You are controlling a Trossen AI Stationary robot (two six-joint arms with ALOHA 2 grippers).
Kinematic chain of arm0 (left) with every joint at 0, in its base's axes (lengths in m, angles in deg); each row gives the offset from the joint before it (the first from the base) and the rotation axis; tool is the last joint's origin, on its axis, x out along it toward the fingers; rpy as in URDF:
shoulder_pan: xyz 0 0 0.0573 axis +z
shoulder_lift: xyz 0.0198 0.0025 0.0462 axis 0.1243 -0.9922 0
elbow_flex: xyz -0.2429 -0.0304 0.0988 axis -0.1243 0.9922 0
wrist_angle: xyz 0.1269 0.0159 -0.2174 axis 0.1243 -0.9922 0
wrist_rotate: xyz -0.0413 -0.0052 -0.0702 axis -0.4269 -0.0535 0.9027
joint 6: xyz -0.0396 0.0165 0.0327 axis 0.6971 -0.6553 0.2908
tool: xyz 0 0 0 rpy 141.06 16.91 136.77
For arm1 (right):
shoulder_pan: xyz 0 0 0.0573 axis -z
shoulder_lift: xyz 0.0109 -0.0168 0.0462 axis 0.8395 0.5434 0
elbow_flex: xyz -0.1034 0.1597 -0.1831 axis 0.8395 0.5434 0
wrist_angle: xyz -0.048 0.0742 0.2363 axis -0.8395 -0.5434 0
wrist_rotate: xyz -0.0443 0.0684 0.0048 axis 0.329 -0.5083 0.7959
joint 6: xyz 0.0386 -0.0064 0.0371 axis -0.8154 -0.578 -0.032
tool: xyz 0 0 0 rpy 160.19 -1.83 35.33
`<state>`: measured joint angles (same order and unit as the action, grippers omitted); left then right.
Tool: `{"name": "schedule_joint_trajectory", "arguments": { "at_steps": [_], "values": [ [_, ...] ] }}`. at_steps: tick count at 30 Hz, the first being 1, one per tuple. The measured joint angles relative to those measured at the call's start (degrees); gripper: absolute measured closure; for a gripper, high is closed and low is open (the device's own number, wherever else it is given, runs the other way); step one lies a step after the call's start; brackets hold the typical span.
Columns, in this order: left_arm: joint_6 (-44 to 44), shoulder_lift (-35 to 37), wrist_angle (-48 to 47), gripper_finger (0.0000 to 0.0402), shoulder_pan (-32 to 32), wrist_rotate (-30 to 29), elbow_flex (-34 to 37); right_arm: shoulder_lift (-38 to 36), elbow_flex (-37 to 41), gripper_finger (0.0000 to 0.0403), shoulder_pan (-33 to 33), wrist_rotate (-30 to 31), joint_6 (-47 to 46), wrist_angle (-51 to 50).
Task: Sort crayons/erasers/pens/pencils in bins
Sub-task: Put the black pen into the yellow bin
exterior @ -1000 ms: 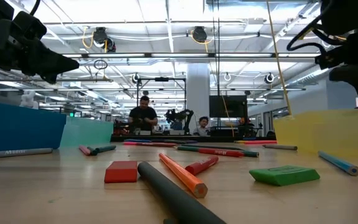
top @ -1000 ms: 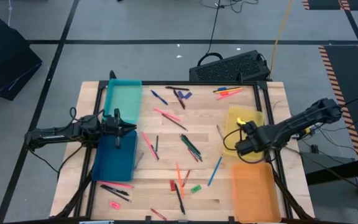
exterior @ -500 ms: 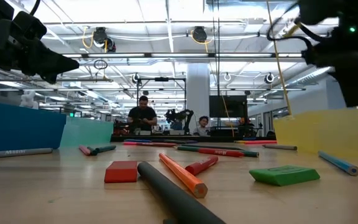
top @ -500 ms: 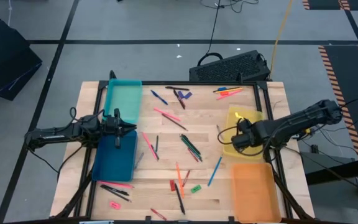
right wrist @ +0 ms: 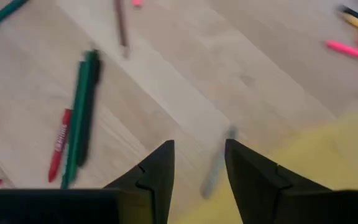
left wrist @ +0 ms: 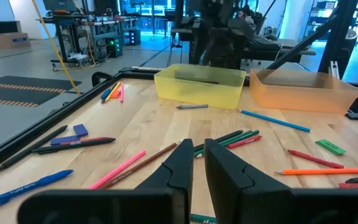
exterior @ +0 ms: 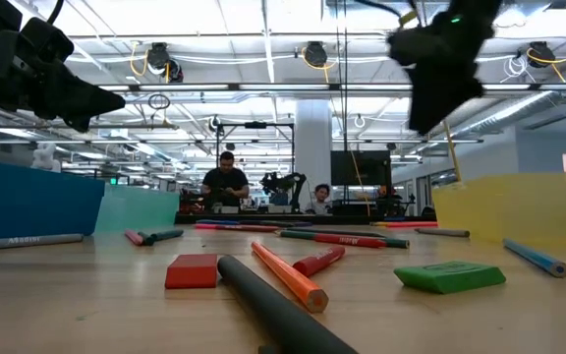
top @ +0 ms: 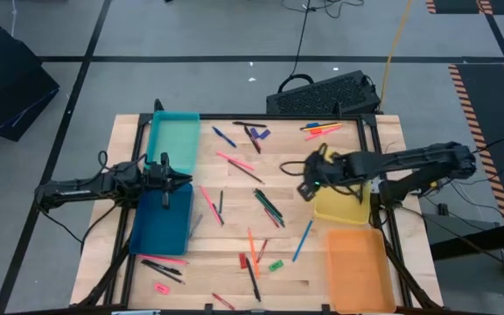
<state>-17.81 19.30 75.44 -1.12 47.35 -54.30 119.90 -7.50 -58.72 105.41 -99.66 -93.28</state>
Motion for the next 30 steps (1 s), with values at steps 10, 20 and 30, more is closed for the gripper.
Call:
{"name": "schedule_joint_trajectory", "arguments": {
  "at_steps": [10, 20, 30],
  "values": [
    [0.0, 0.0, 0.0, 0.0357, 0.0, 0.0, 0.0, 18.3, -8.2, 0.0266, 3.7, -2.0, 15.9, 17.0],
    [0.0, 0.0, 0.0, 0.0357, 0.0, 0.0, 0.0, 35.3, -13.5, 0.0265, 9.6, -1.4, 19.0, 35.2],
    [0.0, 0.0, 0.0, 0.0357, 0.0, 0.0, 0.0, 43.0, -19.0, 0.0265, 15.7, 8.3, 11.4, 35.2]
  ]
}}
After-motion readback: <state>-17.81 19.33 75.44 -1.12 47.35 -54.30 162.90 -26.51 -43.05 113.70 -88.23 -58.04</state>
